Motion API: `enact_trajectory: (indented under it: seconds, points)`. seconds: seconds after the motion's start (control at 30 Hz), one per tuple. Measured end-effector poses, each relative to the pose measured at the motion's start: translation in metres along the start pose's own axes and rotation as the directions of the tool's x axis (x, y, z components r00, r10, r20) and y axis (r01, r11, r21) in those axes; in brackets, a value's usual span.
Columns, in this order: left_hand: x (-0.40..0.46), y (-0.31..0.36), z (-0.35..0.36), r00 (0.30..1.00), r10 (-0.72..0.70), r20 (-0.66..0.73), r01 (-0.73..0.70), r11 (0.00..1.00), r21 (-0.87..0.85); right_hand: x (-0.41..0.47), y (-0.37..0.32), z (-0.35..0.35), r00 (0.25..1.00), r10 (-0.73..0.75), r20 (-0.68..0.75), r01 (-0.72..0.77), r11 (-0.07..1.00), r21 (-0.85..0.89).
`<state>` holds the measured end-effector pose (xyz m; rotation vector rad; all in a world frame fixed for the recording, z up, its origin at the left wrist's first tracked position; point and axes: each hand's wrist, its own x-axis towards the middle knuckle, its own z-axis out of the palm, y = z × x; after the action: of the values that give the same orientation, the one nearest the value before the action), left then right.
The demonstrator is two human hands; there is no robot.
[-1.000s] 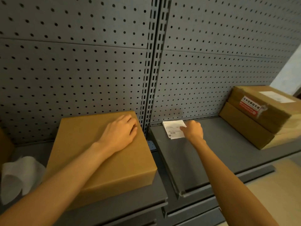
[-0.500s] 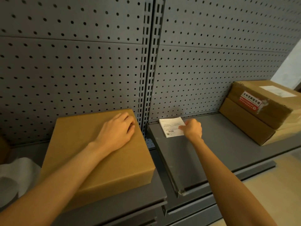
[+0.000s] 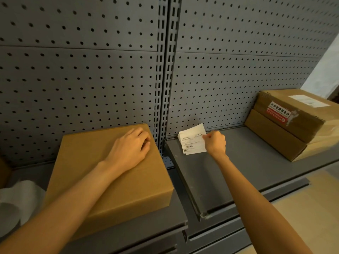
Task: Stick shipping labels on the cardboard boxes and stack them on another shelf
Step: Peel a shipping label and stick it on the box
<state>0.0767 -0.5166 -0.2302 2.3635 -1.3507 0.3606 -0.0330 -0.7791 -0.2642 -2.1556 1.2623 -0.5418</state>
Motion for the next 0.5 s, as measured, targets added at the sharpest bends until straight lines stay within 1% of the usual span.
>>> enact_trajectory:
  seconds: [0.17,0.27,0.33,0.37,0.4,0.47,0.5]
  points:
    - [0.000,0.002,-0.006,0.999,-0.038,-0.010,0.037,0.995,-0.094,-0.018,-0.026,-0.021,0.997,-0.073,-0.001,0.071,0.964,0.256]
    - [-0.001,0.004,-0.009,0.998,-0.056,-0.015,0.054,0.987,-0.151,-0.036,-0.048,-0.035,0.993,-0.120,0.012,0.105,0.908,0.405]
    - [-0.001,0.006,-0.010,0.994,-0.106,0.002,0.103,0.962,-0.253,-0.048,-0.060,-0.041,0.989,-0.145,0.041,0.105,0.858,0.503]
    - [0.000,0.007,-0.012,0.989,-0.146,0.027,0.146,0.927,-0.347,-0.053,-0.066,-0.043,0.986,-0.158,0.055,0.103,0.833,0.544]
    - [0.001,0.008,-0.014,0.980,-0.187,0.066,0.196,0.867,-0.459,-0.058,-0.071,-0.044,0.983,-0.169,0.067,0.101,0.812,0.575]
    - [0.004,0.011,-0.022,0.957,-0.240,0.165,0.287,0.690,-0.665,-0.065,-0.078,-0.044,0.979,-0.187,0.083,0.094,0.772,0.628]
    - [0.004,0.012,-0.027,0.946,-0.249,0.206,0.319,0.611,-0.725,-0.067,-0.081,-0.043,0.977,-0.192,0.091,0.087,0.753,0.653]
